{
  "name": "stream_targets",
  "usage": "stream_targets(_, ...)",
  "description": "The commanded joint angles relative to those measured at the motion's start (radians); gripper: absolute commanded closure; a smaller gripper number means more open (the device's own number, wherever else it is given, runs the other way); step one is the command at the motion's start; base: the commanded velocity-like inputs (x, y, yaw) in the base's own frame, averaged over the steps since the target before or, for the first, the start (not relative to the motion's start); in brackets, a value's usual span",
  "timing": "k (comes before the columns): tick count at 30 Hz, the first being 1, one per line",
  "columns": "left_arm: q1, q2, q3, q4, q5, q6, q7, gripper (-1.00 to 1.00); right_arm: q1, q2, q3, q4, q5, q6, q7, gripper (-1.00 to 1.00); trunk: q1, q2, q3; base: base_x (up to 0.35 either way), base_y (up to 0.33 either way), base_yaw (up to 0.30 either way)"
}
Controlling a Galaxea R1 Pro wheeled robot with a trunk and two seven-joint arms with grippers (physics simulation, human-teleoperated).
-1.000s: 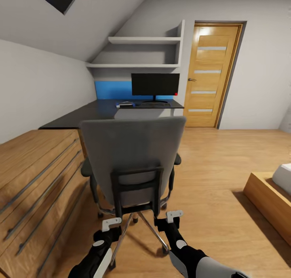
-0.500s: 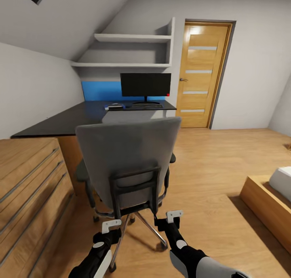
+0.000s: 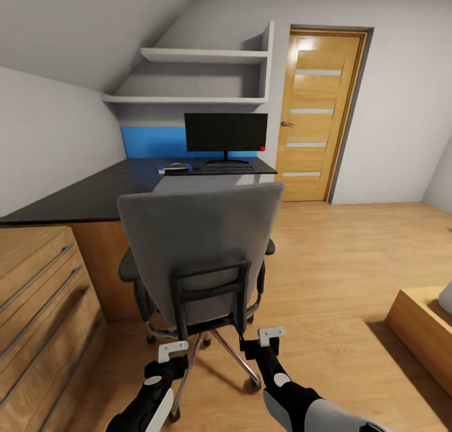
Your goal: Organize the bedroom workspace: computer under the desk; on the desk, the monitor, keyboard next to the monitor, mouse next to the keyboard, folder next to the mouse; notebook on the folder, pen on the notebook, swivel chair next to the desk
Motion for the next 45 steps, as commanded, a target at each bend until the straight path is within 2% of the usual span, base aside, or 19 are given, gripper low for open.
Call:
stream_targets(1, -0.001, 0.001, -0.006, -0.029, 0.005, 0.004, 0.007, -1.0, -0.001, 0.0, 0.009, 0.0, -0.003, -0.002, -0.007, -1.0, 0.0, 0.0, -0.001, 0.325, 0.0, 0.0)
stream_targets(32, -0.001, -0.001, -0.006, -0.023, 0.001, 0.005, 0.007, -1.0, -0.001, 0.0, 0.009, 0.008, -0.003, -0.008, -0.007, -1.0, 0.0, 0.0, -0.001, 0.326, -0.025, 0.0)
stream_targets(34, -0.001, -0.002, -0.007, -0.023, -0.006, 0.005, 0.007, -1.0, -0.001, 0.0, 0.009, 0.008, -0.003, -0.008, -0.007, -1.0, 0.0, 0.0, -0.001, 0.325, 0.0, 0.0)
stream_targets(35, -0.001, -0.003, -0.006, -0.022, -0.036, 0.005, 0.007, -1.0, -0.001, 0.0, 0.009, 0.008, -0.003, -0.008, -0.007, -1.0, 0.0, 0.0, -0.001, 0.326, -0.044, 0.051)
stream_targets(38, -0.001, -0.004, -0.006, -0.022, -0.066, 0.006, 0.007, -1.0, -0.001, 0.0, 0.009, 0.008, -0.003, -0.008, -0.007, -1.0, 0.0, 0.0, -0.001, 0.325, -0.062, 0.142)
stream_targets(45, -0.001, -0.004, -0.006, -0.022, -0.075, 0.006, 0.007, -1.0, -0.001, 0.0, 0.009, 0.008, -0.003, -0.008, -0.007, -1.0, 0.0, 0.0, -0.001, 0.326, -0.066, 0.077)
